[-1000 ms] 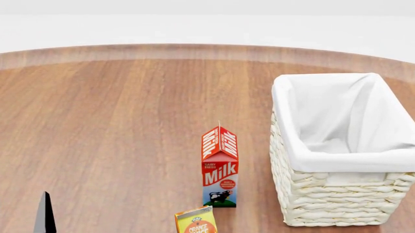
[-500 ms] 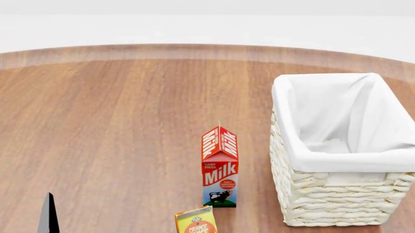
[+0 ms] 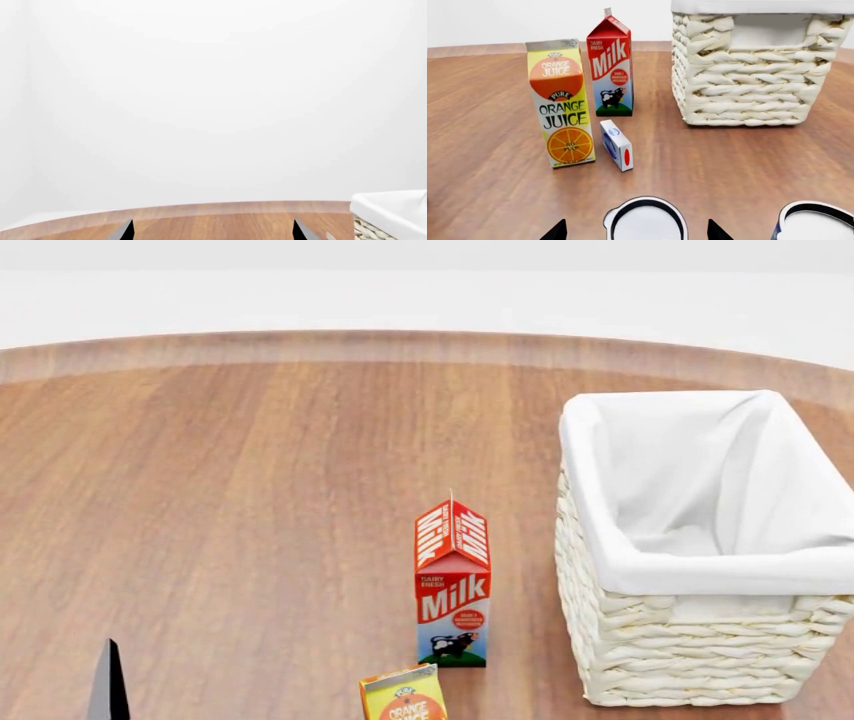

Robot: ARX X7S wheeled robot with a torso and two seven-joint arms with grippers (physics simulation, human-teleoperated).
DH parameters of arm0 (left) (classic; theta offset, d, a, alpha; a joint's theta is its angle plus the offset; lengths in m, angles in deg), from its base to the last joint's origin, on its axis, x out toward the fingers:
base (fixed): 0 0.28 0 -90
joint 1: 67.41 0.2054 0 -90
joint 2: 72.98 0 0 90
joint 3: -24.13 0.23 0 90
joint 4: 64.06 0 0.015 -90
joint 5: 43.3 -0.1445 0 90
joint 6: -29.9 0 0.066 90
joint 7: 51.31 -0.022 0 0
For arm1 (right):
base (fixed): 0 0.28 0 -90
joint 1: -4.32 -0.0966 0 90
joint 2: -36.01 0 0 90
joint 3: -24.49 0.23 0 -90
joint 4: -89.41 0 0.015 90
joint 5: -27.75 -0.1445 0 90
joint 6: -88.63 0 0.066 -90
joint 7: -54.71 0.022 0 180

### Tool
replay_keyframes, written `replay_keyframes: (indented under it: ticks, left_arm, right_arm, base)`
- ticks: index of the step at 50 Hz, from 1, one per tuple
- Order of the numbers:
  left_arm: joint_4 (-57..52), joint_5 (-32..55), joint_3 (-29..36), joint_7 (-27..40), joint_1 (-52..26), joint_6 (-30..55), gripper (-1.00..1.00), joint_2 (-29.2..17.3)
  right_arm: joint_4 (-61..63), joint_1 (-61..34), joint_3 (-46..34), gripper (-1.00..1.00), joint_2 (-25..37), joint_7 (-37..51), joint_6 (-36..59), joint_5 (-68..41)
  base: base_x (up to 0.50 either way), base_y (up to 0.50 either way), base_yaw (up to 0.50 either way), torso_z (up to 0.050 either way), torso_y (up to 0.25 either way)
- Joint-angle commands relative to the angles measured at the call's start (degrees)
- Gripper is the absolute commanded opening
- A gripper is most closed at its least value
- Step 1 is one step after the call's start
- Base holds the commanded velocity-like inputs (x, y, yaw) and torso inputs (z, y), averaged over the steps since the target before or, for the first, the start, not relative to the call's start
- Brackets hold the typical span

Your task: Pick up the tomato sauce, and put it in the basket.

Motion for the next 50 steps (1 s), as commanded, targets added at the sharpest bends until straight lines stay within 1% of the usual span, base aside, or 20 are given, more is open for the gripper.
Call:
replay_keyframes:
  ticks: [1, 23, 31, 36, 37, 47, 50]
  left_arm:
    - [0.5, 0.1, 0.5, 0.5, -0.2, -0.1, 1.0, -0.4]
    - [0.8, 0.9, 1.2, 1.7, -0.2, -0.4, 1.0, -1.5]
    - [0.6, 0.8, 1.7, 2.1, -0.2, -0.4, 1.0, -2.0]
    - [0.8, 1.0, 1.8, 2.2, -0.4, -0.5, 1.0, -2.2]
    - [0.7, 1.0, 1.9, 2.3, -0.4, -0.5, 1.0, -2.2]
    - [0.8, 1.3, 2.1, 2.8, -0.6, -0.5, 1.0, -2.6]
    - [0.7, 1.3, 2.2, 2.9, -0.6, -0.4, 1.0, -2.7]
  right_arm:
    - [-2.3, -2.5, -0.5, 1.0, -0.2, 0.8, 1.7, 0.0]
    - [-1.6, -5.5, -0.9, 1.0, 0.0, 4.6, 16.0, -1.5]
    - [-1.6, -6.3, -1.9, 1.0, 0.5, 4.4, 18.8, -1.6]
    - [-1.6, -6.3, -2.1, 1.0, 0.5, 4.7, 18.2, -1.4]
    - [-1.7, -6.3, -2.1, -1.0, 0.6, 4.7, 17.8, -1.3]
    - [-1.5, -5.7, -3.0, -1.0, 0.9, 4.8, 15.7, -0.6]
    - [1.5, -4.5, -3.3, -1.0, 1.5, 5.6, 15.2, 0.6]
  base:
    - [0.0, 0.0, 0.0, 0.0, 0.0]
    - [0.0, 0.0, 0.0, 0.0, 0.0]
    - [0.0, 0.0, 0.0, 0.0, 0.0]
    - [0.0, 0.0, 0.0, 0.0, 0.0]
    - [0.0, 0.0, 0.0, 0.0, 0.0]
    - [0.0, 0.0, 0.0, 0.0, 0.0]
    - [0.0, 0.0, 0.0, 0.0, 0.0]
